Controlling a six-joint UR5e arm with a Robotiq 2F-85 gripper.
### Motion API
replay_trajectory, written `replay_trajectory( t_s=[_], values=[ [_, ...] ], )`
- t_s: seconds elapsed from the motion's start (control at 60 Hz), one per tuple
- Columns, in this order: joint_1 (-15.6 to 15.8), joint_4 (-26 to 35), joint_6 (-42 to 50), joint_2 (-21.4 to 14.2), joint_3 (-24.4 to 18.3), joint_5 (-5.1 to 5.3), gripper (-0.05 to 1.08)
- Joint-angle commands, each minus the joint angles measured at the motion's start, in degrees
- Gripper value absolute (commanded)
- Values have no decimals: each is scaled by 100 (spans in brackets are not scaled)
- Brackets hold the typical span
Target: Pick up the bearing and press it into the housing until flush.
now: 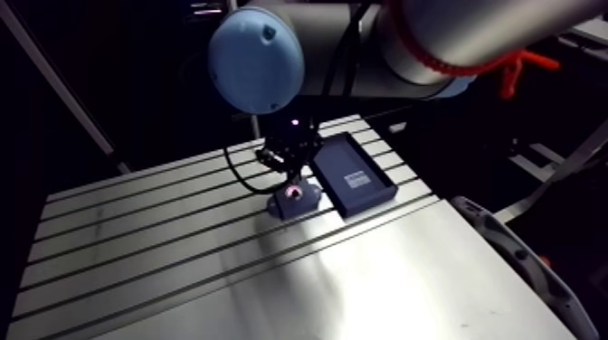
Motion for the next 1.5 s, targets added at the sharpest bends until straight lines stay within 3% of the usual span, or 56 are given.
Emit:
replay_trajectory(
  t_s=[0.017,0.133,0.15,0.167,0.2,0.233,0.25,0.267,0.417,0.833,1.133,1.5],
  values=[
    [21,93,-1,-92,-96,1,106],
    [30,133,-1,-162,-108,9,102],
    [30,183,-1,-164,-138,17,86],
    [30,183,-1,-164,-138,17,86],
    [37,399,-1,-172,-184,-5,18],
    [37,399,-1,-172,-184,-5,18],
    [38,521,-1,-210,-216,0,3],
    [38,622,-1,-276,-236,1,0],
    [38,845,8,-441,-407,11,0],
    [47,2759,350,-844,-1379,-34,0],
    [80,3101,601,-1052,-1838,1,0],
    [383,3691,932,-1114,-2314,8,0]
  ],
)
